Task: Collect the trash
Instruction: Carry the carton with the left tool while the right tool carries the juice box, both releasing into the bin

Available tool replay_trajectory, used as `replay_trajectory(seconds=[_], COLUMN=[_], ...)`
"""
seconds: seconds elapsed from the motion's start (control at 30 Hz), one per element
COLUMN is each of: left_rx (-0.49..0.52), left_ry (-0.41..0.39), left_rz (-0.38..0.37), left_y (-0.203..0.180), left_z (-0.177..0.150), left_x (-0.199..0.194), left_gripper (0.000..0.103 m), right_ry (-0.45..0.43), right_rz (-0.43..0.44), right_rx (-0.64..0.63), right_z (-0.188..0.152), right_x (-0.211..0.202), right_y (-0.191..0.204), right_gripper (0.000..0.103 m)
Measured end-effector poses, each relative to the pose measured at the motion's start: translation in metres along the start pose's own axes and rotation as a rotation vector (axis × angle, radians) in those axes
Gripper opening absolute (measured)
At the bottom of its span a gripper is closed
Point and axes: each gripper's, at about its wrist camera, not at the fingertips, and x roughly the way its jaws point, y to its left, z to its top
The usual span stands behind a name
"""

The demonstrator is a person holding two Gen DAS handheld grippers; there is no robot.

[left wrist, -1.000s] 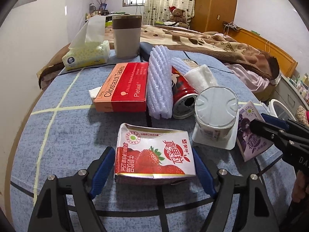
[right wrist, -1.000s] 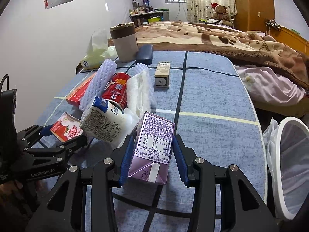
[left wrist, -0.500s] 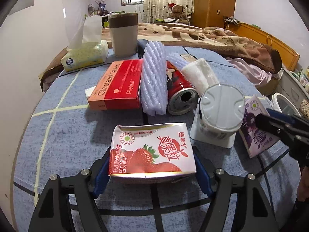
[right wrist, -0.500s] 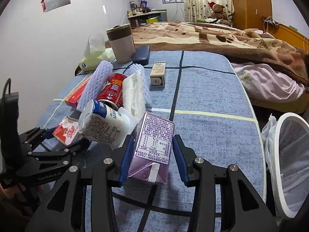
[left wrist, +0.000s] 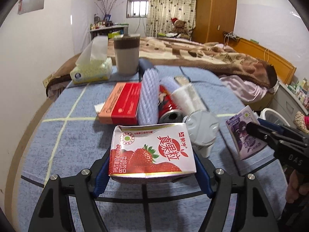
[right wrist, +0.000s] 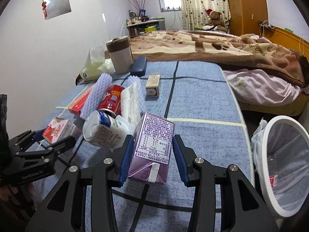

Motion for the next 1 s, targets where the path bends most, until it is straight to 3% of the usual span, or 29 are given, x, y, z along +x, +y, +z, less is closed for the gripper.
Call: replay_trajectory(seconds=[0.47, 1.0], left_rx=[0.080, 0.171], left_ry=[-0.109, -0.155], left_rz=[-0.068, -0.246], left_y=[-0.065, -0.181], left_z=[0.021, 0.032], left_x=[-0.044, -0.046], left_gripper=[0.075, 0.075], right_ry=[-0.130, -0.208], right_rz=[-0.050, -0.199], right_rx=[0.027, 0.121], right_z=[0.008, -0.001], right_x=[-0.052, -0.099], right_y=[-0.032, -0.109], right_gripper=[0.043, 0.043])
